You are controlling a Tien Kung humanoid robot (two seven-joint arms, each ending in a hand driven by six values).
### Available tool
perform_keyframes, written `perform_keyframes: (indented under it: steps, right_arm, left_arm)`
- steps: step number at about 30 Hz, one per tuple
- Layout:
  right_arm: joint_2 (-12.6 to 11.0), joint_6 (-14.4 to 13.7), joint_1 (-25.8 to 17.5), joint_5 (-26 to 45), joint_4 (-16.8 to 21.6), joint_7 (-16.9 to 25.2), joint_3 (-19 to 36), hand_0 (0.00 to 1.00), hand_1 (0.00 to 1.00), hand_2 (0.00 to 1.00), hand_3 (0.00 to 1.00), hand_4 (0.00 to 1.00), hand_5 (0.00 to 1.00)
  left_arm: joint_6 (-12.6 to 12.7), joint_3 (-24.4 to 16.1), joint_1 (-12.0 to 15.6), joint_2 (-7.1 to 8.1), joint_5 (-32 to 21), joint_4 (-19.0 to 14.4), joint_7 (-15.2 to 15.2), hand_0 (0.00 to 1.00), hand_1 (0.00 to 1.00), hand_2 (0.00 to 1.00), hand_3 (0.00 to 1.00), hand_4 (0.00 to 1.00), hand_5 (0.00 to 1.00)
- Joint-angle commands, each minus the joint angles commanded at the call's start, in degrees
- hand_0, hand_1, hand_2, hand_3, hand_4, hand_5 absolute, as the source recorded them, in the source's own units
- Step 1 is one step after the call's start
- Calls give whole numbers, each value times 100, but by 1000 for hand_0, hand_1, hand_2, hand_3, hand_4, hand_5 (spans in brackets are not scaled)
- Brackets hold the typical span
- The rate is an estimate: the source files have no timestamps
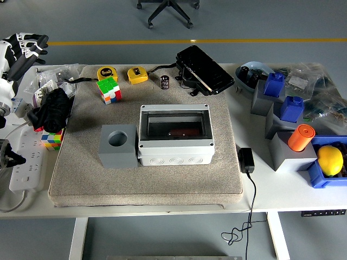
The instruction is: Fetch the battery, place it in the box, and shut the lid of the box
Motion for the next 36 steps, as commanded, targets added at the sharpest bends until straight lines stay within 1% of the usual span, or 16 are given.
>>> perform_keyframes:
  steps: [11,21,36]
  right_arm:
    - [5,-2,-27,-7,-4,-2,72,600,588,576,520,926,459]
    - [20,1,8,-2,1,-2,90,599,588,579,520,926,460]
    - [18,1,13,-2,2,1,98,599,588,578,521,926,459]
  left_arm:
    - [-117,-43,31,13,17,-15,67,396,524,539,564,998,640]
    - [-174,-79,15,14,45,-31,148,396,522,537,563,998,642]
    - [-207,-116,23,18,56,-37,186,396,521,540,563,996,645]
